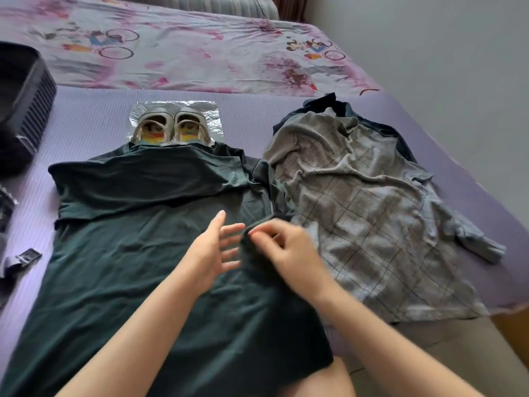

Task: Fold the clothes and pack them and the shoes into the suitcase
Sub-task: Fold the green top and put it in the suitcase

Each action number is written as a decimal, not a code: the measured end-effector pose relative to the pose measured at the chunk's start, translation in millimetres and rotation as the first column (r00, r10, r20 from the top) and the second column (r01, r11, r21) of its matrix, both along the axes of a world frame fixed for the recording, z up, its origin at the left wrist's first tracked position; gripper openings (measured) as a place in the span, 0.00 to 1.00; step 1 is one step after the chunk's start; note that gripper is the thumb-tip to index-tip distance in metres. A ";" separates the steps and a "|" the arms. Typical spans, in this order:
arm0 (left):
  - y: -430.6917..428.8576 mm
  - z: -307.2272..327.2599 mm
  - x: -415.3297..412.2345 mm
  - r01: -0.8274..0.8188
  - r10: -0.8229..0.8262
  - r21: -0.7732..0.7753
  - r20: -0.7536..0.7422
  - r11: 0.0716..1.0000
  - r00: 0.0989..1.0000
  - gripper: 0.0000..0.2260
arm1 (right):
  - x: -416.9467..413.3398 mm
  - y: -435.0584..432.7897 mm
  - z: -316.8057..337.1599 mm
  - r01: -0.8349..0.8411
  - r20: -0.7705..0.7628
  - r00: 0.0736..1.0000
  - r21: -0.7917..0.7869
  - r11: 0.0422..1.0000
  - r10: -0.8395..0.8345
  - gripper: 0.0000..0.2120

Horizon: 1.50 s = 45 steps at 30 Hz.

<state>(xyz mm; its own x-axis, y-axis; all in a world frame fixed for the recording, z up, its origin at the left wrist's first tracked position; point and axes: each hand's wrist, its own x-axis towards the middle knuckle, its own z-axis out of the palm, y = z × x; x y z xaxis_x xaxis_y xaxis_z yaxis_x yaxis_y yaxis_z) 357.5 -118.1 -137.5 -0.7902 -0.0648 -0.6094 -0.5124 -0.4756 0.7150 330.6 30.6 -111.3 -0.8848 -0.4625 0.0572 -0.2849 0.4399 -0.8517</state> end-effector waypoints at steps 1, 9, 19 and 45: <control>-6.3 -2.4 4.4 0.020 -0.022 0.027 0.053 0.999 0.998 0.23 | 10.6 -9.6 -8.9 -0.052 0.070 0.996 -0.001 0.999 0.052 0.05; -42.4 -21.1 32.1 0.017 -0.021 -0.227 -0.014 0.974 1.000 0.06 | -22.4 -2.4 -18.7 0.058 0.047 0.997 0.029 0.998 -0.060 0.11; -90.5 -29.3 48.8 -0.215 0.140 -0.433 -0.200 0.875 0.970 0.08 | -152.4 -36.2 -37.4 -0.056 -0.110 0.986 0.475 0.878 0.122 0.21; -230.5 -48.1 0.8 -0.005 -0.019 -0.963 -0.010 0.268 1.000 0.12 | -214.9 -102.2 -39.8 -0.069 -0.133 0.976 0.553 0.830 0.170 0.15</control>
